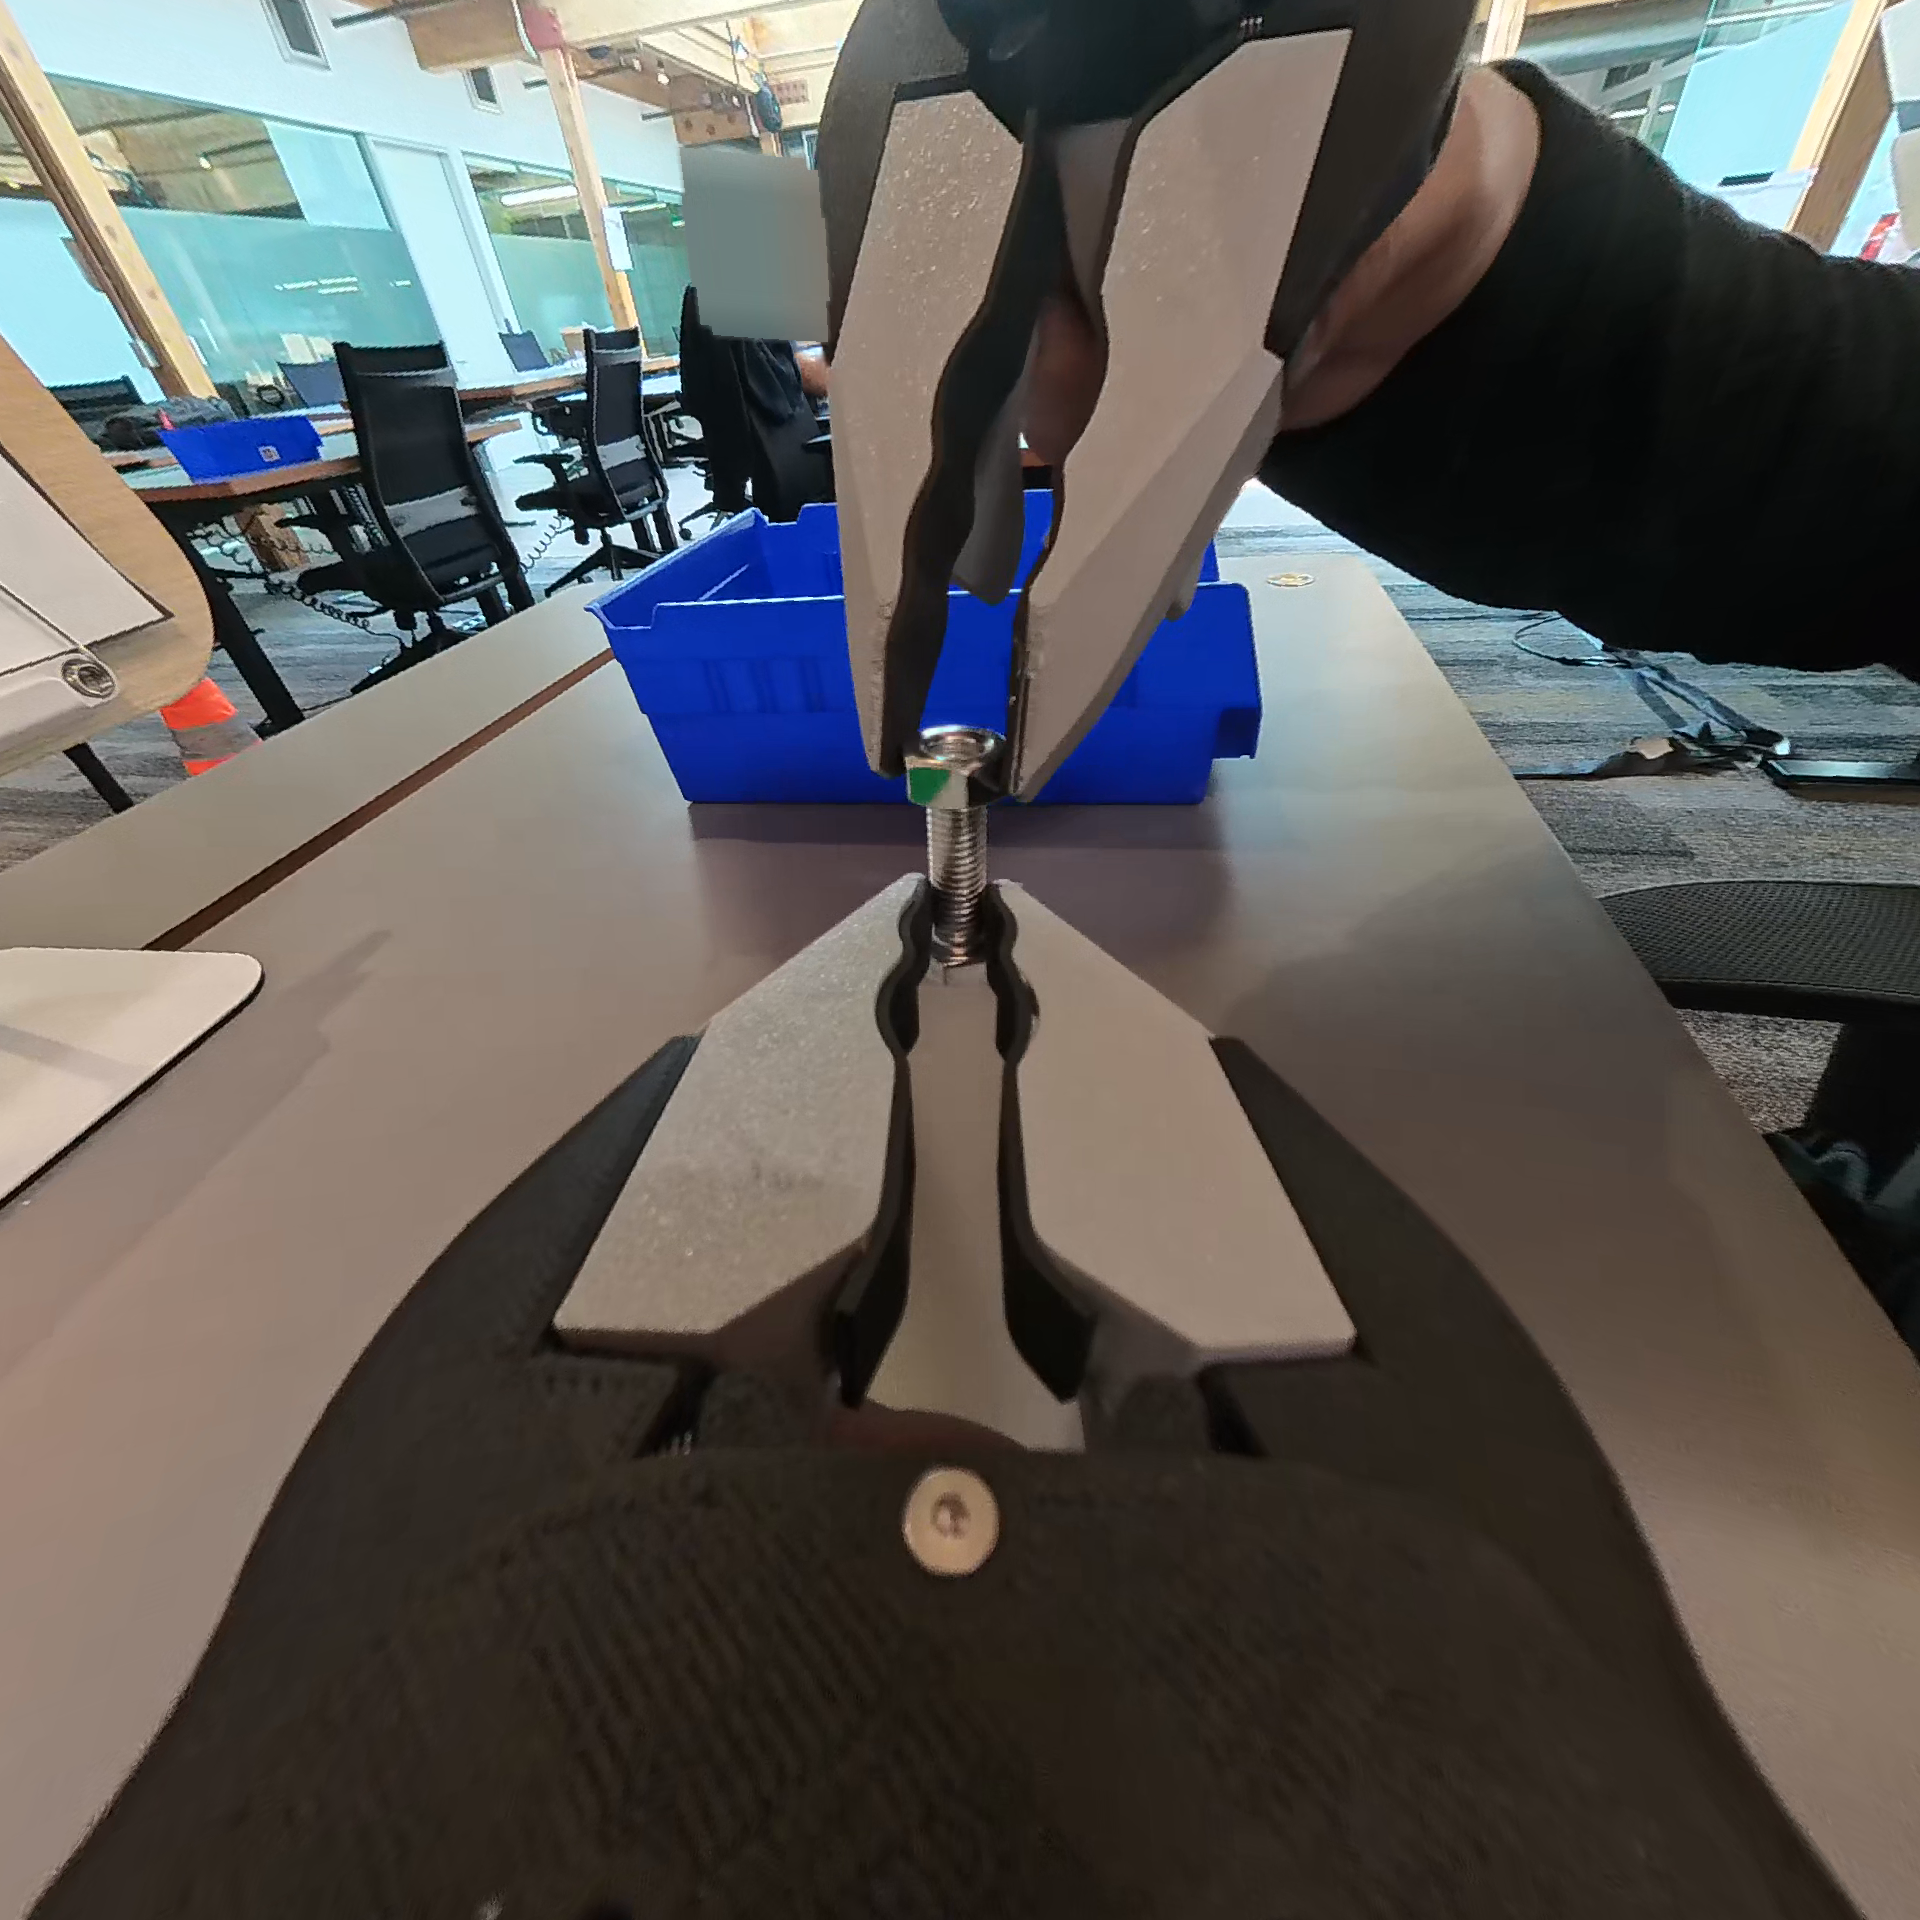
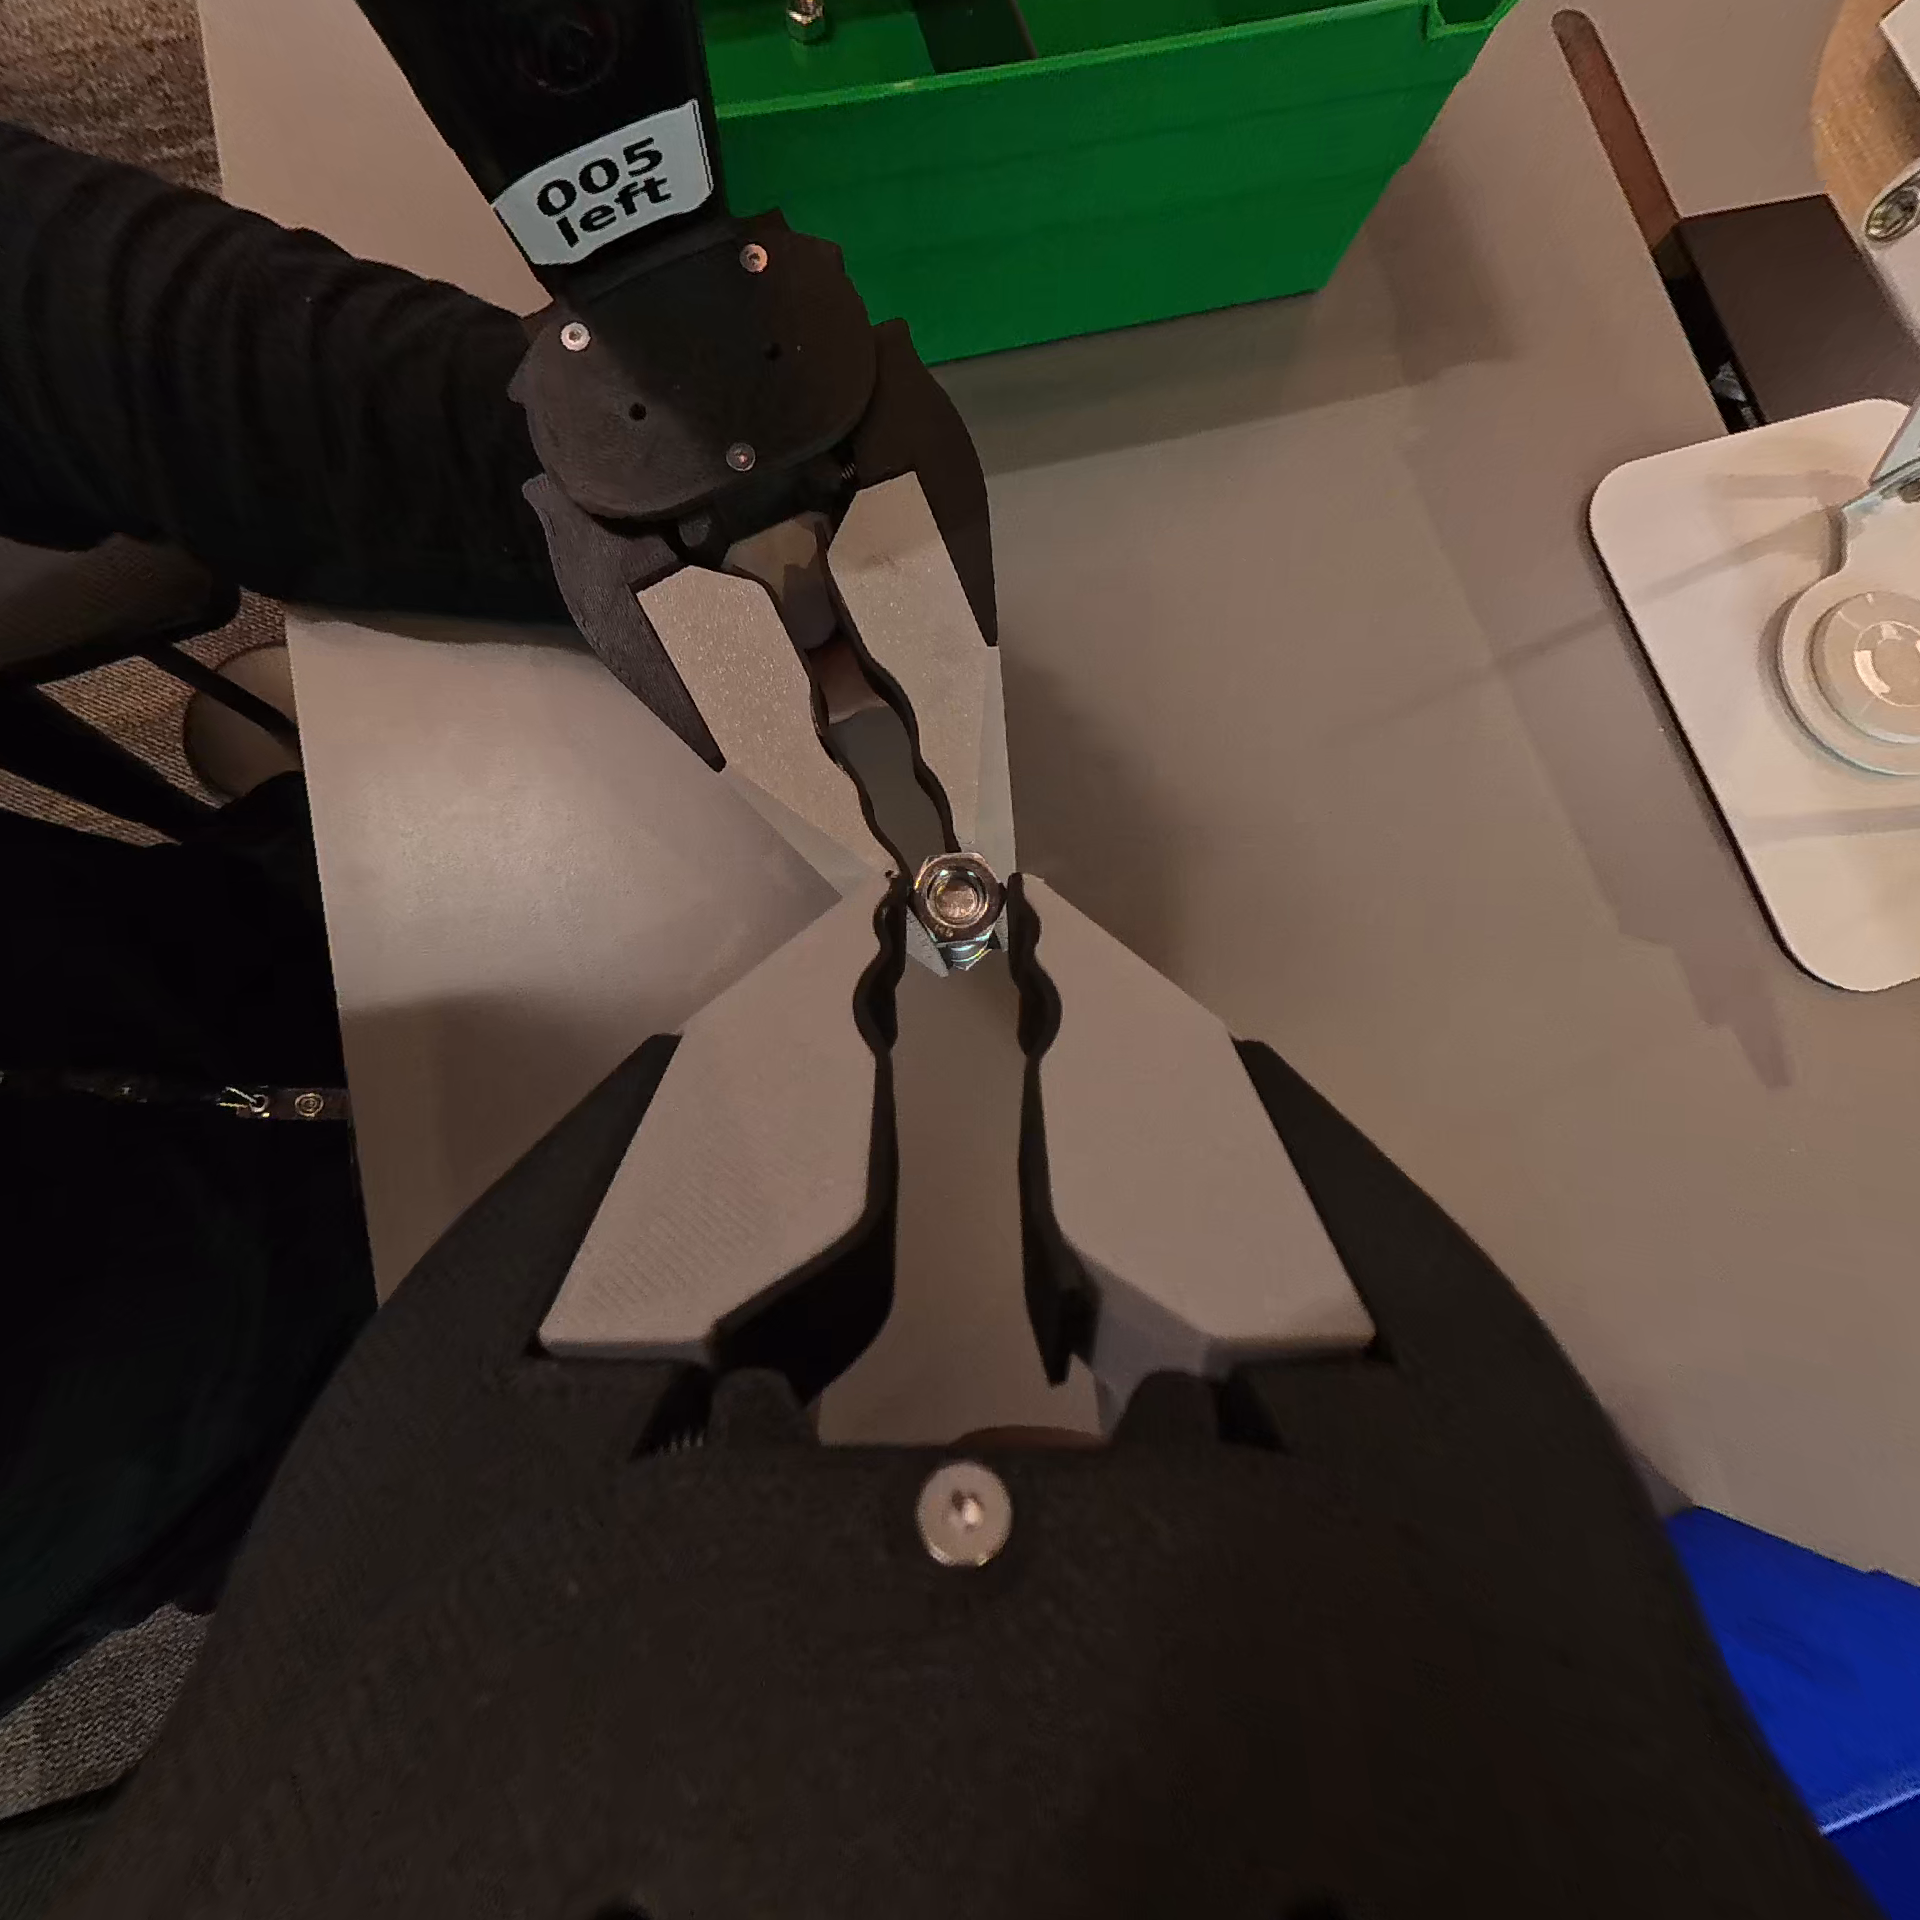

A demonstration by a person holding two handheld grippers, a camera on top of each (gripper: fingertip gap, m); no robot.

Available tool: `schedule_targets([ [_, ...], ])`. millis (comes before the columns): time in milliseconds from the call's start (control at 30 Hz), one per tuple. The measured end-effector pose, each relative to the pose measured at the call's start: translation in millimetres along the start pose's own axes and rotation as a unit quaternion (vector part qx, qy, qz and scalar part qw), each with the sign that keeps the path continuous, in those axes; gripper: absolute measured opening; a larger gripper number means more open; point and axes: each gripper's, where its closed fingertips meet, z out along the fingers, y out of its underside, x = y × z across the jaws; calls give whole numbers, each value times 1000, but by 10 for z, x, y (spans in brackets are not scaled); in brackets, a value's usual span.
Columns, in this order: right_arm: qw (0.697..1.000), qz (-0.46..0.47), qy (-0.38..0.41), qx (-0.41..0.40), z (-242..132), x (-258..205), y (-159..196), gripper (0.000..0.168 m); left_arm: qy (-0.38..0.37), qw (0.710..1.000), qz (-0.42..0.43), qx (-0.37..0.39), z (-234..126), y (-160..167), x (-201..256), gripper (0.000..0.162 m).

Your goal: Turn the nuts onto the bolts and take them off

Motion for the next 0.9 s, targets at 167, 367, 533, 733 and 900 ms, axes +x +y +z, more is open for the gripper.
schedule_targets([
  [167, 1000, 0, 8, -7, 26, 23, 13, 17, -8, 1000, 3, -9, 10, 27, -22, 7],
  [367, 1000, 11, 20, 2, 18, 48, 7, 16, -18, 1000, 5, -8, 5, 18, -48, 7],
  [533, 998, 42, 37, 16, 13, 85, 21, 16, -33, 999, 5, -12, 20, 25, -76, 7],
  [733, 994, 86, 64, 32, -8, 148, 14, 16, -75, 997, -2, -9, 57, 0, -134, 7],
  [900, 991, 107, 78, 32, -32, 192, 20, 17, -114, 993, -14, -18, 81, -11, -171, 7],
])
